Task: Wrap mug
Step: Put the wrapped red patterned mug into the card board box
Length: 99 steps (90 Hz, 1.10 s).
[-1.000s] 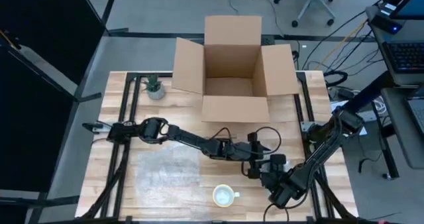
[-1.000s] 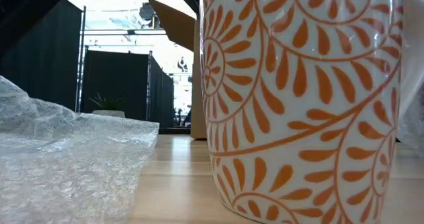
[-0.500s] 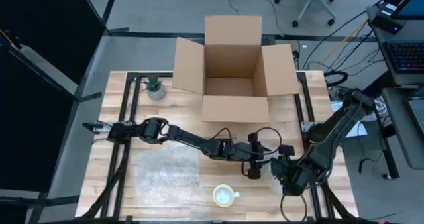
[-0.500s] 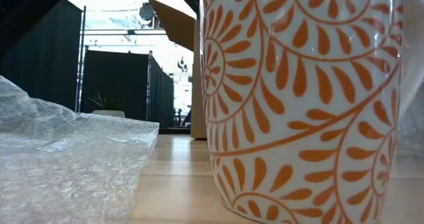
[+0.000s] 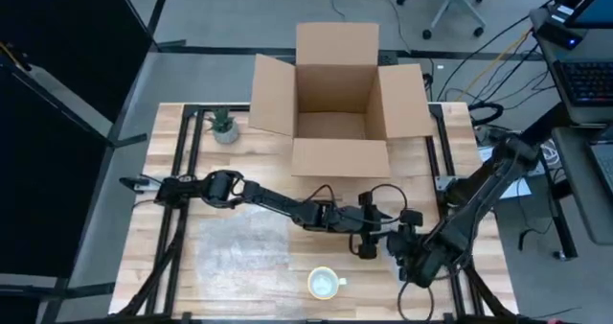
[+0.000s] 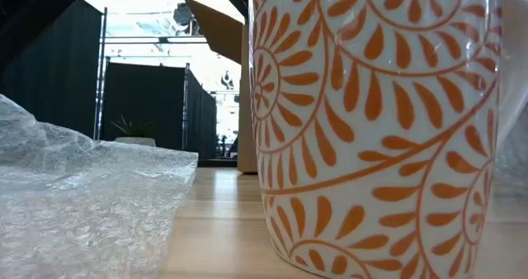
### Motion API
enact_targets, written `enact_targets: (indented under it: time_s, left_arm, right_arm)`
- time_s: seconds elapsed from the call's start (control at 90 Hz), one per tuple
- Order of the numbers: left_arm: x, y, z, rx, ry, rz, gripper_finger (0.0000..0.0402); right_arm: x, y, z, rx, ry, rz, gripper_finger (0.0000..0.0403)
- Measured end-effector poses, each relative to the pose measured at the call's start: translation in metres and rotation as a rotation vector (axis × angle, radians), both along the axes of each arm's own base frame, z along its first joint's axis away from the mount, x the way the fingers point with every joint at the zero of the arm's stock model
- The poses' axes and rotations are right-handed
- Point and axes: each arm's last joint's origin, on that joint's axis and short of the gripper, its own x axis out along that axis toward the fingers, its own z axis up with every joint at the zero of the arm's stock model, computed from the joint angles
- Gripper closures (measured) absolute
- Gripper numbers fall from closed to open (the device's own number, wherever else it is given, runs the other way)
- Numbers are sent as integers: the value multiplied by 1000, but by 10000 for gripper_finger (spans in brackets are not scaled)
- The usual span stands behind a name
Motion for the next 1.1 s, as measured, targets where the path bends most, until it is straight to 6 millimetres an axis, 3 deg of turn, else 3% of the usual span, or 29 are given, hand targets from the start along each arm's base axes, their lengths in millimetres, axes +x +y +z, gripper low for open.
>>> enact_targets:
  time_s: [0.189,0.433,1.1]
  left_arm:
    - [0,0,0,-2,-1,1,215]
    - [0,0,1,-5,-6,-6,215]
    - [1,2,1,-11,-5,-11,215]
  right_arm:
    - [11,14,-35,-56,98,-2,222]
    - [18,21,-65,-143,159,-10,222]
    - [18,21,-65,-132,149,-27,223]
